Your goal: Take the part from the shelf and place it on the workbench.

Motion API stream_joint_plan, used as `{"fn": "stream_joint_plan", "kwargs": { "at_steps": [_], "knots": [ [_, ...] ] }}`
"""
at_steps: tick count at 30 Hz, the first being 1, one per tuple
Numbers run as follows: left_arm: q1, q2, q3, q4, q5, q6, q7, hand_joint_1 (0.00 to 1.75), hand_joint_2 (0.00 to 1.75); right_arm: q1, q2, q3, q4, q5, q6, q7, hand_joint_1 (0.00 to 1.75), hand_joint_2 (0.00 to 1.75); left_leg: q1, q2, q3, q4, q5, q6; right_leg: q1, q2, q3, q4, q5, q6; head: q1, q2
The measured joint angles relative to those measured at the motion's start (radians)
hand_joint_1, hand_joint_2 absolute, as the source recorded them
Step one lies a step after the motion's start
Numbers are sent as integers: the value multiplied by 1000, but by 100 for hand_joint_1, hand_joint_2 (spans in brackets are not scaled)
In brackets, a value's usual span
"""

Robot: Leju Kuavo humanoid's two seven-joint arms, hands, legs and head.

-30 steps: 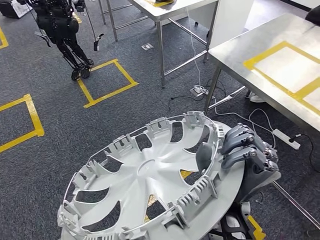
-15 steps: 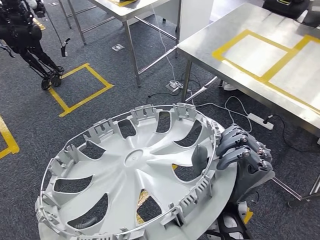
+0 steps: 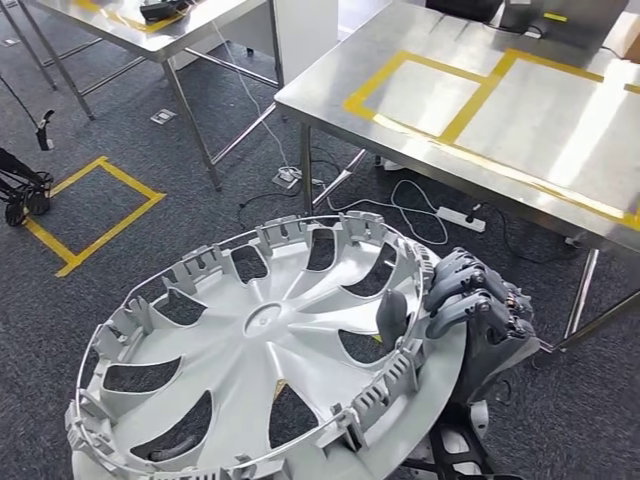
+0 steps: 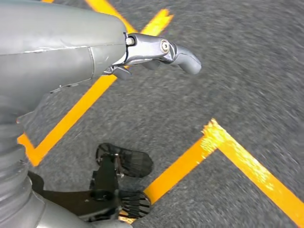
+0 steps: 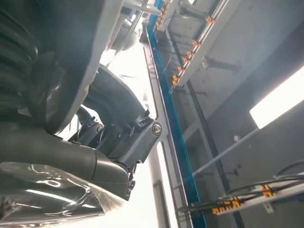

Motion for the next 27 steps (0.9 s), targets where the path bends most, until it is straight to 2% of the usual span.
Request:
{"fn": "stream_joint_plan", "kwargs": {
  "at_steps": [1,3,4,5,7,8,9,10,11,12,14,15,16,17,18,19,20,21,23,24,25,26,27],
  "knots": [
    [-1,0,0,0,-1,3,0,0,175,0,0,0,0,-3,0,0,175,175,0,-11,8,-20,0,1,-1,11,-5,1,2,6,0,0],
    [-3,-5,0,0,-2,7,0,0,175,1,-1,0,0,-8,0,0,175,175,-1,6,10,-28,-1,7,-5,29,-16,1,5,19,0,0],
    [-5,-7,0,0,-2,9,1,0,175,1,-1,0,0,-11,0,0,175,175,0,17,11,-33,2,12,-4,16,-23,6,1,24,1,0],
    [-7,-8,0,0,-2,10,1,0,175,0,-2,-1,0,-13,0,0,175,175,1,30,12,-37,5,19,-2,-11,-35,24,-12,29,5,0],
    [-7,-8,1,0,-2,13,1,0,175,-3,-4,-1,0,-16,0,0,175,175,1,56,13,-42,8,28,0,-80,-84,121,-67,37,12,0],
    [-6,-8,1,0,-2,13,2,0,175,-4,-5,-1,0,-18,0,0,175,175,1,70,12,-42,7,30,-2,-98,-117,190,-98,42,15,0],
    [-4,-8,1,0,-1,13,3,0,175,-4,-7,-1,1,-19,0,0,175,175,0,86,12,-42,6,31,-4,-105,-145,249,-118,46,15,0],
    [-3,-9,2,0,0,13,4,0,175,-4,-8,-1,1,-20,0,0,175,175,0,101,12,-42,5,31,-6,-108,-159,280,-121,49,15,0],
    [-4,-10,3,0,1,13,6,0,175,-4,-10,-1,2,-21,0,0,175,175,0,115,13,-41,4,30,-8,-112,-153,270,-106,51,15,0],
    [-5,-11,4,0,2,13,6,0,175,-4,-11,-1,2,-22,0,0,175,175,0,128,15,-41,2,28,-9,-120,-125,219,-75,52,15,0],
    [-8,-12,6,0,3,13,7,0,175,-7,-12,-1,2,-26,0,0,175,175,-4,149,20,-39,-4,20,-5,-171,-47,78,-22,49,16,0],
    [-8,-12,7,0,2,13,7,0,175,-8,-13,-1,2,-29,0,0,175,175,-7,159,22,-38,-7,15,-1,-192,-19,29,-10,43,15,0],
    [-8,-12,7,0,1,13,7,0,175,-10,-13,-1,2,-32,0,0,175,175,-11,168,24,-37,-10,10,3,-206,-6,5,-9,37,14,0],
    [-9,-12,8,-1,0,13,6,0,175,-10,-13,-1,2,-35,0,0,175,175,-14,180,26,-37,-11,6,6,-202,-3,2,-11,30,14,0],
    [-10,-13,10,-1,0,13,6,0,175,-10,-14,-1,2,-36,0,-1,175,175,-13,193,29,-38,-12,2,5,-187,-5,1,-9,23,13,0],
    [-12,-14,11,-1,-1,13,4,0,175,-9,-14,-1,2,-36,0,-1,175,175,-11,192,32,-35,-18,-3,4,-174,-5,0,-7,17,13,0],
    [-14,-14,13,-1,-1,13,2,0,175,-9,-15,-1,2,-36,0,-1,175,175,-8,176,29,-20,-32,-8,1,-160,-4,-2,-5,11,11,0],
    [-15,-15,16,-1,0,12,0,0,175,-9,-15,-1,2,-36,0,-1,175,175,-6,150,17,13,-55,-12,-2,-147,-2,-4,-3,5,8,0],
    [-12,-15,20,-1,0,12,-2,0,175,-9,-15,-1,2,-35,0,0,175,175,-3,93,-37,138,-119,-16,-4,-119,-1,-4,-1,-2,1,0],
    [-9,-15,22,-1,1,12,-2,0,175,-9,-15,-1,2,-35,0,0,175,175,-3,81,-68,203,-143,-16,-3,-103,-1,-4,0,-4,-1,0],
    [-7,-15,23,-1,1,12,-2,0,175,-8,-15,-1,2,-35,0,0,175,175,-3,75,-90,244,-150,-15,-3,-85,-1,-4,0,-4,-2,0],
    [-5,-15,24,-1,1,12,-2,0,175,-7,-15,-1,2,-35,0,0,175,175,-3,72,-96,247,-136,-13,-2,-68,0,-4,0,-5,-2,0],
    [-5,-15,24,-1,1,12,-2,0,175,-6,-15,-1,2,-35,0,0,175,175,-3,68,-83,210,-103,-10,-2,-51,1,-3,0,-5,-2,0]
  ]
}}
